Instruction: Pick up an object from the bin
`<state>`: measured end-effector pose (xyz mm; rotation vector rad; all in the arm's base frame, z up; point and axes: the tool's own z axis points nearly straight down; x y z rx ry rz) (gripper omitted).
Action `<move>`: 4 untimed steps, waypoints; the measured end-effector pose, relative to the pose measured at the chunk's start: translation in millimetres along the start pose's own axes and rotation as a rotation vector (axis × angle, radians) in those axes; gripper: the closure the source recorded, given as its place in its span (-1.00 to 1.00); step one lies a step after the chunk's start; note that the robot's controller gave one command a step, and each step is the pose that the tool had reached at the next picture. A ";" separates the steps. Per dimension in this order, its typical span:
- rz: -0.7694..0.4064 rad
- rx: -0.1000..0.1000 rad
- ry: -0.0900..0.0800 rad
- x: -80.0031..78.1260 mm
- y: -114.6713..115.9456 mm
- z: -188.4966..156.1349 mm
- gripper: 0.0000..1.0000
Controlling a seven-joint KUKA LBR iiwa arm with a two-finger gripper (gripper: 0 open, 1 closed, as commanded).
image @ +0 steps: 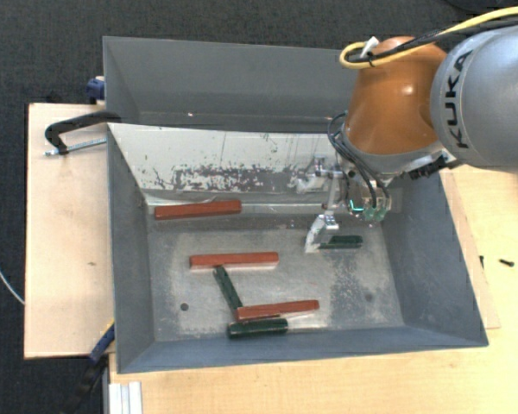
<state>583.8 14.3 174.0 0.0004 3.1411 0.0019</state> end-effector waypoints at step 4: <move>-0.095 0.000 -0.007 -17.6 56.6 -31.9 1.00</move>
Offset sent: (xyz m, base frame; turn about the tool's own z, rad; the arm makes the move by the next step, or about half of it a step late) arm -0.0032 0.0645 -0.1040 -0.0671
